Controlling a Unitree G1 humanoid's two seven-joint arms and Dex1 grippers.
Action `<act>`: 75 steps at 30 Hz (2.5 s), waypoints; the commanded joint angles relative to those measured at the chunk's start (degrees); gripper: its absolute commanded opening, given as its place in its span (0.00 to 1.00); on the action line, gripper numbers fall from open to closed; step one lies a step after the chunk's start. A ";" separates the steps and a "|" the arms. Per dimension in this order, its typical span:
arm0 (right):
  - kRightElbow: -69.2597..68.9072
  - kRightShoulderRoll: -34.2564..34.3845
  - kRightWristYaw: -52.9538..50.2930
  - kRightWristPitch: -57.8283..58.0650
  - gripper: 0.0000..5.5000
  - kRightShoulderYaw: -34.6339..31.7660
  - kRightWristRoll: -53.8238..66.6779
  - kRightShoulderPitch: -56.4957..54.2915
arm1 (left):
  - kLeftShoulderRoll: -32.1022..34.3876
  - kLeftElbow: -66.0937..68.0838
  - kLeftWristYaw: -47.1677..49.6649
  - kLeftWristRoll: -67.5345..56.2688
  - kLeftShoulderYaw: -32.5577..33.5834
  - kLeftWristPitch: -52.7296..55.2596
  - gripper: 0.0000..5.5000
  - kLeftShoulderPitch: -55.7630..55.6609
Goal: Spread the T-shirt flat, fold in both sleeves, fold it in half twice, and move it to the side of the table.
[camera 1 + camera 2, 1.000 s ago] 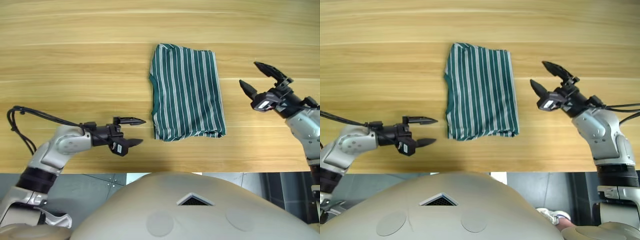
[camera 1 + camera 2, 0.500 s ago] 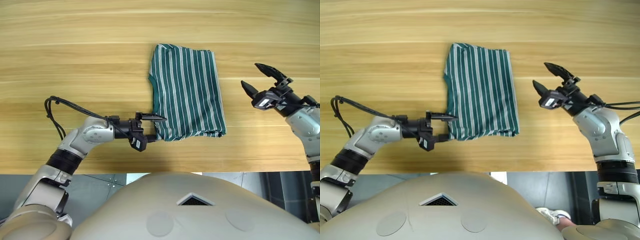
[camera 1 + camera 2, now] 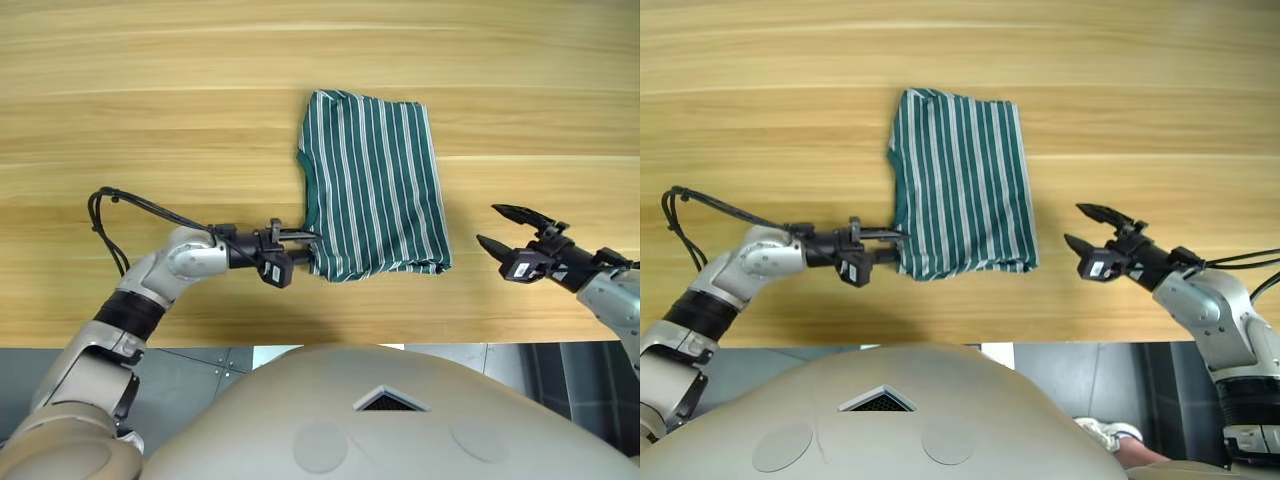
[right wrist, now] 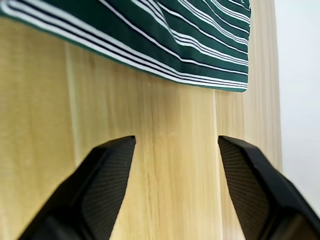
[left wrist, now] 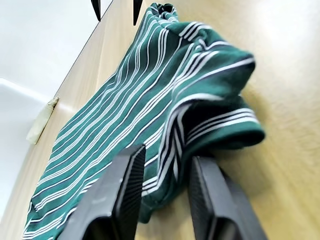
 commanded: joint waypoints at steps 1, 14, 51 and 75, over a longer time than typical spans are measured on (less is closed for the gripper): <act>-0.97 -0.53 0.87 0.45 0.56 -0.68 0.06 -0.11 | 0.21 3.45 -1.53 4.36 -2.37 3.19 0.18 2.12; 0.17 0.38 3.02 -0.12 0.56 4.98 -3.27 -2.23 | 5.30 -5.34 -5.25 0.86 -3.91 5.56 0.04 10.58; -1.90 -0.28 9.27 -6.15 0.16 19.79 -2.34 -10.02 | 5.49 1.28 1.35 0.00 1.78 7.69 0.00 12.53; -12.64 4.97 6.08 0.30 0.02 10.57 11.71 -0.13 | 6.84 -12.89 5.58 -8.88 7.64 8.91 0.00 27.47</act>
